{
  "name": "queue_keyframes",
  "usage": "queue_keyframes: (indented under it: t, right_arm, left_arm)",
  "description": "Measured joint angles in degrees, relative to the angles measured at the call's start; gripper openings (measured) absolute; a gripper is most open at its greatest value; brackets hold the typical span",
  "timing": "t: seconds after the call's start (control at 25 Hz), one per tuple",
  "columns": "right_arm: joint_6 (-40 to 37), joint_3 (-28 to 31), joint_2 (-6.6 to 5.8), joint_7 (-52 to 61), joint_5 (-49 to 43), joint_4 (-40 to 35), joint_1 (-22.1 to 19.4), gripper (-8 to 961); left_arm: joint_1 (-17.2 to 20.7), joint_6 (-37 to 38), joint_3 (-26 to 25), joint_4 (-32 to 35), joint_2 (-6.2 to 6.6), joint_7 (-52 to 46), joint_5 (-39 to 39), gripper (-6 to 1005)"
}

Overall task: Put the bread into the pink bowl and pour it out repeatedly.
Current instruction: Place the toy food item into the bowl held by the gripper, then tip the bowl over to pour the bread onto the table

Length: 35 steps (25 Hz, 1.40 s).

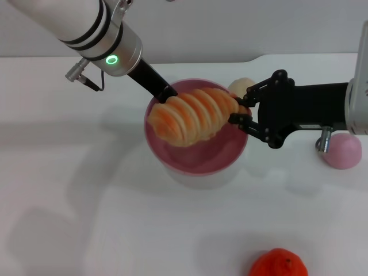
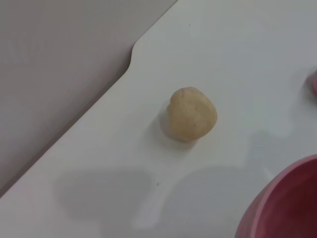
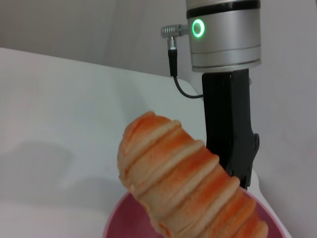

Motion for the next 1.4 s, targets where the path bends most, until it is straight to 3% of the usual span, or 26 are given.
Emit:
queue_keyframes:
  t: [0.36, 0.76, 1.12, 1.4]
  right_arm:
    - [0.84, -0.01, 0.14, -0.03, 0.13, -0.44, -0.42, 238]
    - [3.58, -0.18, 0.13, -0.41, 1.45, -0.98, -1.05, 441]
    - [7.52, 4.76, 0.13, -17.1, 29.63, -0.65, -7.52, 435]
    - [9.4, 5.48, 0.4, -38.05, 53.79, 7.6, -13.39, 435]
  left_arm:
    - [-0.08, 0.02, 0.11, -0.33, 0.05, -0.03, -0.03, 41]
    - [0.02, -0.36, 0.09, -0.53, 0.1, -0.05, -0.02, 42]
    - [0.01, -1.28, 0.08, -1.73, 0.16, 0.18, 0.06, 42]
    - [0.19, -1.53, 0.17, -1.88, 0.07, 0.21, 0.01, 41]
